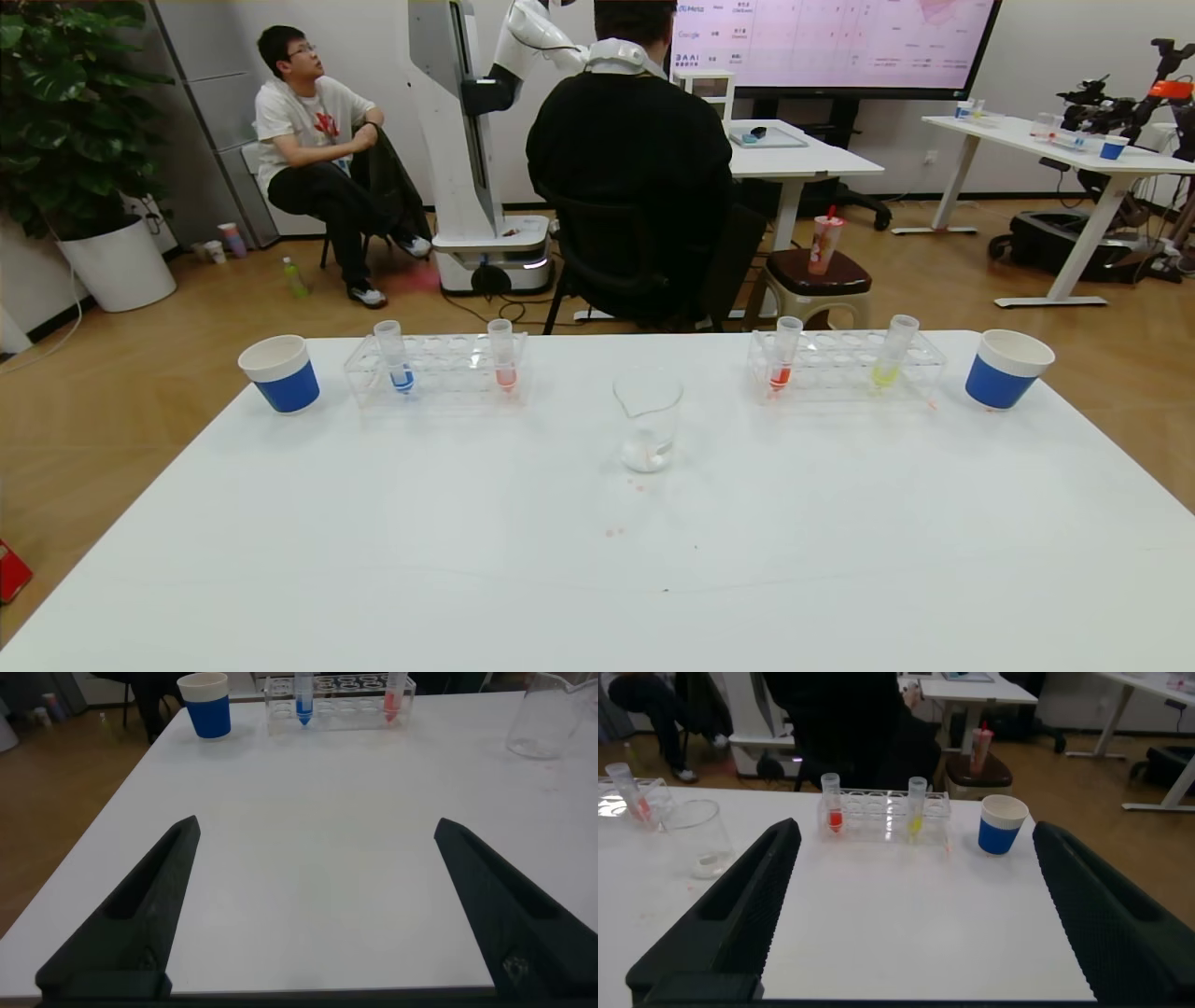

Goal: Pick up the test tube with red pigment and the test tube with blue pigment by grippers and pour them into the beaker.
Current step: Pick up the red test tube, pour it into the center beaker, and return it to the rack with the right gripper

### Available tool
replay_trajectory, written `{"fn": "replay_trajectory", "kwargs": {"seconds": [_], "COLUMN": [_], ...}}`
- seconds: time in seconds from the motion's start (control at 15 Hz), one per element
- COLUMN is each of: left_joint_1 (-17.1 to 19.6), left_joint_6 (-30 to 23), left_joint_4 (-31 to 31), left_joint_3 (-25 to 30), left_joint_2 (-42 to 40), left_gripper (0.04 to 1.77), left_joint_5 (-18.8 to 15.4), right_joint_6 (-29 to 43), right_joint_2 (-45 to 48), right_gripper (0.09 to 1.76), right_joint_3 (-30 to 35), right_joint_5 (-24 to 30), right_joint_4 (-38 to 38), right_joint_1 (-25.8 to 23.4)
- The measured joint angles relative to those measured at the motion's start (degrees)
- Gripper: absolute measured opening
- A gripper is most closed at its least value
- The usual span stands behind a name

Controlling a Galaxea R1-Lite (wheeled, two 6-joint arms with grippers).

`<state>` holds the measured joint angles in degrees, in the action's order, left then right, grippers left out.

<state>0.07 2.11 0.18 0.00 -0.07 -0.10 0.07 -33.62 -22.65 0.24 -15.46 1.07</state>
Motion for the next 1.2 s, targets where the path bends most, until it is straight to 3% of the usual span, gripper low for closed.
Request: {"fn": "replay_trajectory", "kwargs": {"seconds": [0.4,0.6,1.0,1.2], "left_joint_1": [0.0,0.0,0.0,0.0], "left_joint_6": [0.0,0.0,0.0,0.0], "left_joint_4": [0.0,0.0,0.0,0.0], "left_joint_3": [0.0,0.0,0.0,0.0], "left_joint_2": [0.0,0.0,0.0,0.0], "left_gripper": [1.75,1.75,1.75,1.75], "left_joint_5": [0.0,0.0,0.0,0.0], "right_joint_6": [1.2,1.5,5.0,5.4], "right_joint_2": [-25.1,-36.2,-54.2,-62.7], "right_gripper": [1.74,1.74,1.74,1.74], "right_joint_3": [-1.6,-2.4,-8.5,-10.6], "right_joint_5": [1.2,1.2,-12.8,-14.3], "right_joint_4": [-19.1,-27.8,-37.2,-43.3], "right_joint_1": [0.4,3.6,16.6,18.5]}}
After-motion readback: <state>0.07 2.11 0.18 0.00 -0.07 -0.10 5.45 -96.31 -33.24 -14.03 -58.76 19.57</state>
